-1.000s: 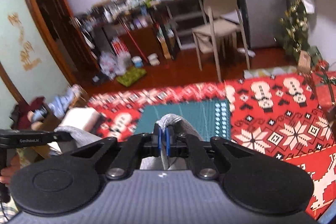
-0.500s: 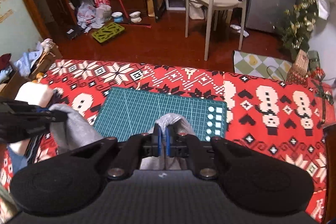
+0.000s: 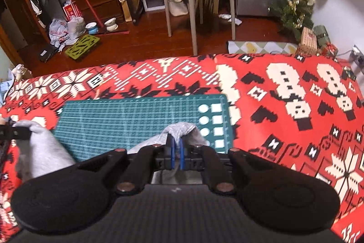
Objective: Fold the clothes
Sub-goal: 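Lower the shirt onto the green mat and open both tools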
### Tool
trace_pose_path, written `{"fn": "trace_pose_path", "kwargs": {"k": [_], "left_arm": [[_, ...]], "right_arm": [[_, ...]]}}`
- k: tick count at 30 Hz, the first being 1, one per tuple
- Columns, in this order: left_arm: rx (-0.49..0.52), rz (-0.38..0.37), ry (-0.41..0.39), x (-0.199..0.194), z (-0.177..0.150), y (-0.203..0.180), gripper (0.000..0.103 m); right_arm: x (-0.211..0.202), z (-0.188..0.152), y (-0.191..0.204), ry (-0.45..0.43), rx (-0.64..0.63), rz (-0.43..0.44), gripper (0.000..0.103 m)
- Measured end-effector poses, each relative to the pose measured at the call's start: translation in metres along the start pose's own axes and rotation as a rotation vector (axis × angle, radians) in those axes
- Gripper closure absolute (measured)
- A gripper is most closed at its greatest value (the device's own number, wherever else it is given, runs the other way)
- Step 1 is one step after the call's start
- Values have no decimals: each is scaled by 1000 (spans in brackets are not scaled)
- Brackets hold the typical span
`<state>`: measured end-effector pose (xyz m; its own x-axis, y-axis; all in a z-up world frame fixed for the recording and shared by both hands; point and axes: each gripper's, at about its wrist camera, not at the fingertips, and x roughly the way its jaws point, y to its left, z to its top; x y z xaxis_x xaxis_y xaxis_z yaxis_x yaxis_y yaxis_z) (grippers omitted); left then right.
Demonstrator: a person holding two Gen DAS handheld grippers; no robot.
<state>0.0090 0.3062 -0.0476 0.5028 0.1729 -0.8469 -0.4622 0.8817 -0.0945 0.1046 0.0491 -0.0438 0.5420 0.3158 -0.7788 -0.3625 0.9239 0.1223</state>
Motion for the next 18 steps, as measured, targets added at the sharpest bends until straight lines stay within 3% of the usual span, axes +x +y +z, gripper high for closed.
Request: {"fn": "trace_pose_path", "kwargs": {"k": [4, 7, 9, 18], "left_arm": [[-54, 12, -10, 7, 2, 6, 94], [-17, 24, -32, 3, 4, 2, 84], [21, 37, -57, -2, 5, 0, 70], [124, 12, -77, -28, -9, 2, 63]], "right_arm": [[-5, 5, -12, -55, 33, 16, 91], [-12, 6, -13, -69, 24, 35, 80], [-15, 6, -12, -71, 2, 42, 79], [-34, 0, 5, -49, -90, 58, 63]]}}
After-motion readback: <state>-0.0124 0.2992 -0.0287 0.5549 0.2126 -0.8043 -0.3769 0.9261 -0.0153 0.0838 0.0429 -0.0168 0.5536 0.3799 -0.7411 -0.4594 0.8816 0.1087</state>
